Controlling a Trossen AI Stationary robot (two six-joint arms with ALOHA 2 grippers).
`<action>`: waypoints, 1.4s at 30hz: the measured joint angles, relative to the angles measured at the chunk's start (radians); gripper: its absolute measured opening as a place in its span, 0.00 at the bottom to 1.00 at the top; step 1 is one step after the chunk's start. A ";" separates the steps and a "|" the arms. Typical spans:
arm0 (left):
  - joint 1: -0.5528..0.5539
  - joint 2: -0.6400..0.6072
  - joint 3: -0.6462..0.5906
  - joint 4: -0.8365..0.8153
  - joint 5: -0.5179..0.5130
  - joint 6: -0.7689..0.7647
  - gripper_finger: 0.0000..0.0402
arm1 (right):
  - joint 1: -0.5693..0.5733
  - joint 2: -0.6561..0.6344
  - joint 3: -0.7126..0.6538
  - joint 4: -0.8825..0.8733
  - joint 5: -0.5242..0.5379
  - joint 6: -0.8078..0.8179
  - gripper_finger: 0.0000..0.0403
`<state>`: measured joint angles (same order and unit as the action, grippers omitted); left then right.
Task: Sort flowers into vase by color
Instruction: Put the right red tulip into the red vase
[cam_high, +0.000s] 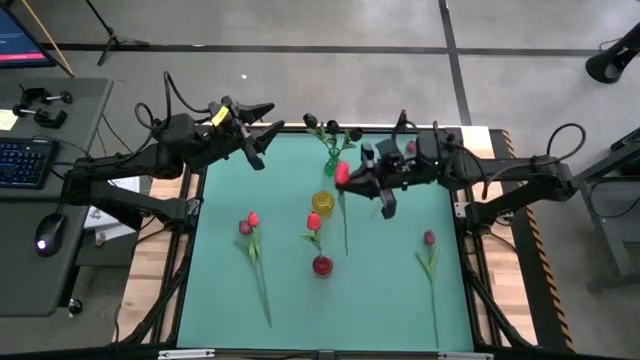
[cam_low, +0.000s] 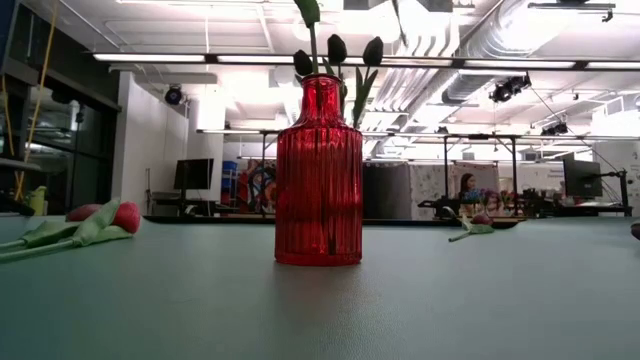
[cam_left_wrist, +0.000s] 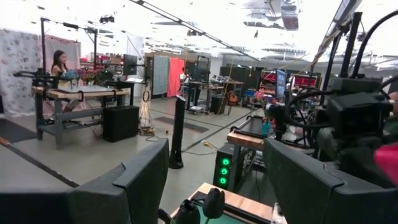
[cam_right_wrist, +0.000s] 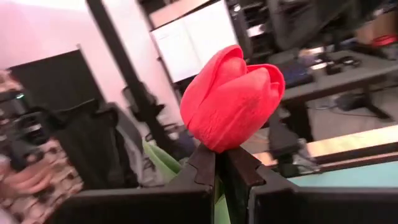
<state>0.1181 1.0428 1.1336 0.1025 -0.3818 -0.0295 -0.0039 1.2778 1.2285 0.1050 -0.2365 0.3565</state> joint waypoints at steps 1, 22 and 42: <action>0.000 0.000 0.000 0.002 -0.001 -0.009 0.62 | 0.004 0.001 -0.001 0.003 -0.013 -0.001 0.00; 0.000 0.000 0.000 0.018 -0.023 -0.038 0.62 | 0.034 0.202 -0.001 0.321 -0.180 -0.088 0.00; 0.000 0.000 0.000 0.018 -0.022 -0.038 0.62 | 0.044 0.224 -0.001 0.203 -0.185 -0.085 0.00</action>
<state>0.1181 1.0428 1.1336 0.1200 -0.4042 -0.0673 0.0402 1.5017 1.2274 0.3084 -0.4217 0.2713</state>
